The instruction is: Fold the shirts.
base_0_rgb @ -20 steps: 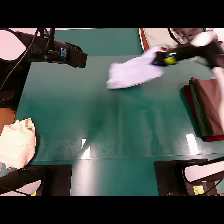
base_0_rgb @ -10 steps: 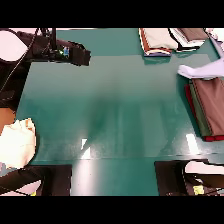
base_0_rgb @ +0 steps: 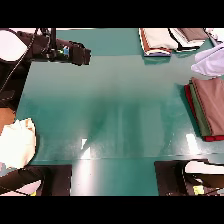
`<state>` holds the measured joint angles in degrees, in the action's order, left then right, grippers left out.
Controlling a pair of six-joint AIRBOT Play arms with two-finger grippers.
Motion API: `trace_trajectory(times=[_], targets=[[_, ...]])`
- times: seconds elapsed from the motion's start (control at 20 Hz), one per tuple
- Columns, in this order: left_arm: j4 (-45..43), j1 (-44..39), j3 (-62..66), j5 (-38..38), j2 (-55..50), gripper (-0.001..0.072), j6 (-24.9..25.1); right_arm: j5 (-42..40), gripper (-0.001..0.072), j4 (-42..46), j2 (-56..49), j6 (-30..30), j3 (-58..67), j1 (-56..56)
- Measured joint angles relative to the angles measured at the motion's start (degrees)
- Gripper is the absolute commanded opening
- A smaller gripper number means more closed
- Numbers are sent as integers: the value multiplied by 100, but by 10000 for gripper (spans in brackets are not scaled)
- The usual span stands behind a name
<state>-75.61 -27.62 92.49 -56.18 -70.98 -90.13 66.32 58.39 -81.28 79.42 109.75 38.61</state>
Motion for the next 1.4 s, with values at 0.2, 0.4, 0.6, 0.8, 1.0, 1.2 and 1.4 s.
trace_trajectory(times=[0.2, 0.4, 0.6, 0.8, 1.0, 1.2, 1.4], targets=[[0, 0, 0, 0, 0, 30, 2, 533, 20, 105, 170, -70, -55, 188], [0, 0, 0, 0, 0, 30, 11, 828, 21, 645, 776, -247, -1051, 507], [-2, 0, 0, -2, 0, 30, 17, 1069, 25, 1154, 1685, -490, -2708, 949], [-4, 0, 0, -35, 0, 31, 17, 1248, 676, 1794, 2511, -566, -4264, 1414], [-4, 0, 0, -98, 0, 31, 37, 1311, 675, 2184, 3012, -485, -4957, 1875], [-4, 0, 0, -129, 0, 31, 46, 1104, 673, 1373, 3193, -352, -4575, 1895], [-15, 11, 0, -142, 0, 31, 52, 734, 673, -68, 3239, -306, -3945, 750]])
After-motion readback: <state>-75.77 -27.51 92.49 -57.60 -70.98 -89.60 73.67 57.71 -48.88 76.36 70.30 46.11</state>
